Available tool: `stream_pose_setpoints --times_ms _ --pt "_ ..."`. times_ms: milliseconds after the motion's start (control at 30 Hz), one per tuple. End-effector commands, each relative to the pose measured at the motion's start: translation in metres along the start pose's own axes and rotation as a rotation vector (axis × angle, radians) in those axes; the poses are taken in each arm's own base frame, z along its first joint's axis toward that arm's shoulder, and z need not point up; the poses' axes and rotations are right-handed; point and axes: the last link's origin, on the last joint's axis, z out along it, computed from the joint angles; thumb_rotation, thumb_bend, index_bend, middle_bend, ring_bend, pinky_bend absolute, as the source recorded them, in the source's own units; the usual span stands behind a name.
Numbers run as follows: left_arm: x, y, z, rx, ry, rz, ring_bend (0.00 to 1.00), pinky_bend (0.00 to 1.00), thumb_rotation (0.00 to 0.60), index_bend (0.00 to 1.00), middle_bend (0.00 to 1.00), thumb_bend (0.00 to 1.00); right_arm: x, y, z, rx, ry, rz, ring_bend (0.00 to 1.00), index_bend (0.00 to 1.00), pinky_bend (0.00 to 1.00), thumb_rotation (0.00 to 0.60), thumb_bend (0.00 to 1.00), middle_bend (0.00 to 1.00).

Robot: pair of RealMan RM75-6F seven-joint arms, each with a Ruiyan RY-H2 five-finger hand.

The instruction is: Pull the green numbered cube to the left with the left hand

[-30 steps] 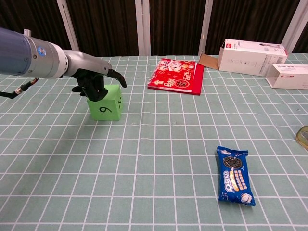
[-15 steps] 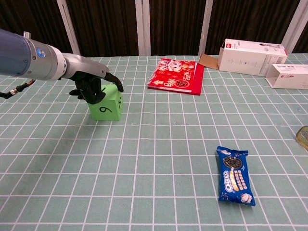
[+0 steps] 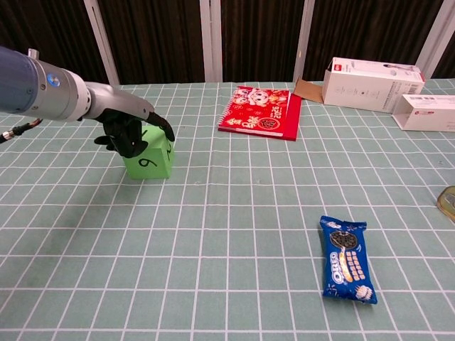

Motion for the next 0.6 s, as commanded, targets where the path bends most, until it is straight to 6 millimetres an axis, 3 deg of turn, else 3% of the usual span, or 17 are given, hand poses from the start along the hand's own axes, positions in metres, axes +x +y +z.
stream_pose_setpoints --times_ms 33,600 --pt "0.001 -0.004 0.001 0.018 0.016 0.010 0.75 0.78 0.600 0.13 0.84 0.88 0.000 0.000 0.000 -0.001 0.000 -0.001 0.00 0.07 0.06 0.600 0.19 0.01" --pt "0.007 -0.019 0.003 0.088 0.048 0.030 0.75 0.78 0.600 0.13 0.84 0.88 -0.005 -0.001 0.001 -0.005 -0.017 -0.017 0.00 0.07 0.06 0.600 0.19 0.01"
